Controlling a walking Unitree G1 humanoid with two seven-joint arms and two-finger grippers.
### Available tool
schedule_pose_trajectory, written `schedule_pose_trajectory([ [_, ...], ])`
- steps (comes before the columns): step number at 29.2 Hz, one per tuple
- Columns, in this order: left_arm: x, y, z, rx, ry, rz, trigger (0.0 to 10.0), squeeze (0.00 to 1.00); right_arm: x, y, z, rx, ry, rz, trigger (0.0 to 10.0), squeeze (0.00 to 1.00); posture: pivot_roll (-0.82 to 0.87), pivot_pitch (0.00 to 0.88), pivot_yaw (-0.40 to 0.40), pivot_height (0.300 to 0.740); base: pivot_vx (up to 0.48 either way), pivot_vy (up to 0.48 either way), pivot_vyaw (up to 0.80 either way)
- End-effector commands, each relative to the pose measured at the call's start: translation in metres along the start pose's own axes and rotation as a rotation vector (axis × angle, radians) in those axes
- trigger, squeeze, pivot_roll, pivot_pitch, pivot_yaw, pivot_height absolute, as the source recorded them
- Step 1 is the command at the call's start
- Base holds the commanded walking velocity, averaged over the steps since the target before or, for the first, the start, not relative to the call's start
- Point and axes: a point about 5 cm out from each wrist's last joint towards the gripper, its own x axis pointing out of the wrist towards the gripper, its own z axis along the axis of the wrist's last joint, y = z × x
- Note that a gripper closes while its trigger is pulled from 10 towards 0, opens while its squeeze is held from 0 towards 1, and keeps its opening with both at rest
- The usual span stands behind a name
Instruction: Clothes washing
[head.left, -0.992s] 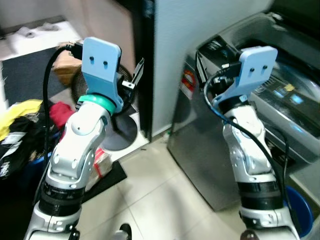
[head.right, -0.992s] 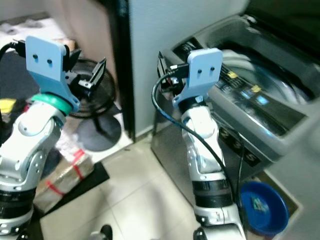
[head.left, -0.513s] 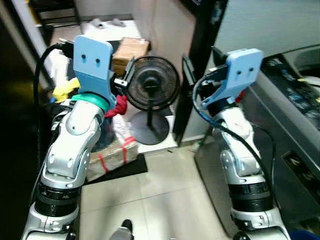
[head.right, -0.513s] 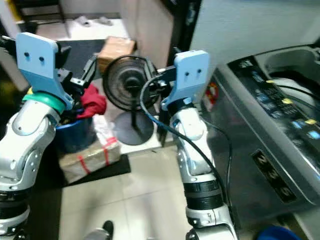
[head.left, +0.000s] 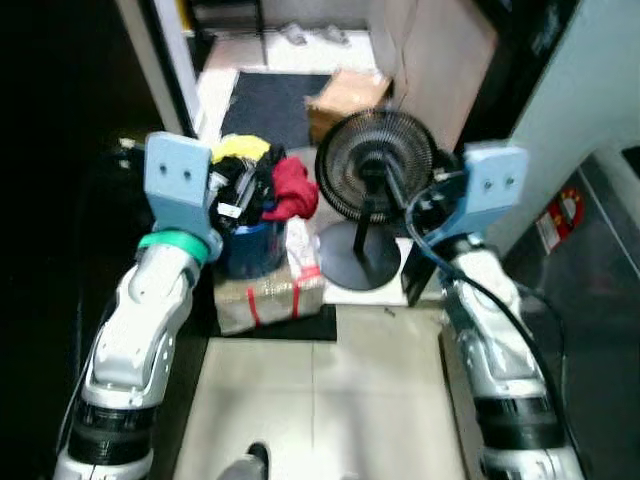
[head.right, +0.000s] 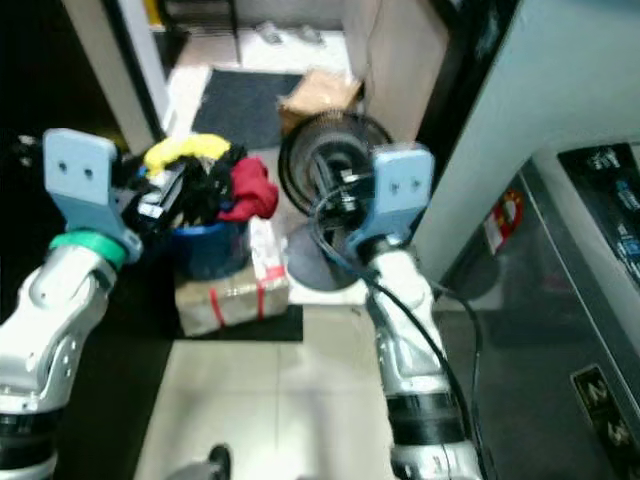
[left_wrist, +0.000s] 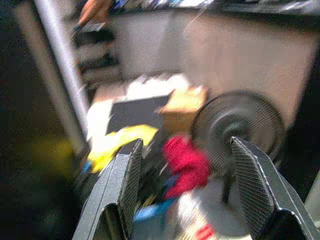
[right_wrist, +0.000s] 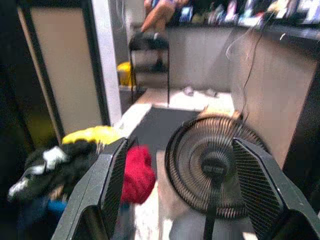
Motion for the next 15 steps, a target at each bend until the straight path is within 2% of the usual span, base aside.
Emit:
schedule_pose_trajectory([
  [1,-0.006,0.004,-0.025,-0.016,0.077,0.021,10.0,0.0,-0.006,-0.001,-0.014,0.043,0.045,-0.02,10.0,0.0,0.02,0.028,-0.006,0.74,0.0,0.0,0.8],
  [6,-0.005,0.002,-0.029,-0.014,0.084,0.02,10.0,0.0,-0.003,0.001,-0.014,0.064,0.044,-0.02,10.0,0.0,0.02,0.026,-0.007,0.74,0.0,0.0,0.8],
  [13,-0.006,0.005,-0.035,0.005,0.087,0.04,10.0,0.0,0.0,0.012,-0.017,0.076,0.039,0.03,10.0,0.0,0.03,0.02,-0.012,0.74,0.0,0.0,0.79],
  [15,-0.006,0.005,-0.036,0.019,0.094,0.045,10.0,0.0,0.0,0.015,-0.017,0.079,0.038,0.041,10.0,0.0,0.03,0.019,-0.013,0.74,0.368,0.0,0.0],
])
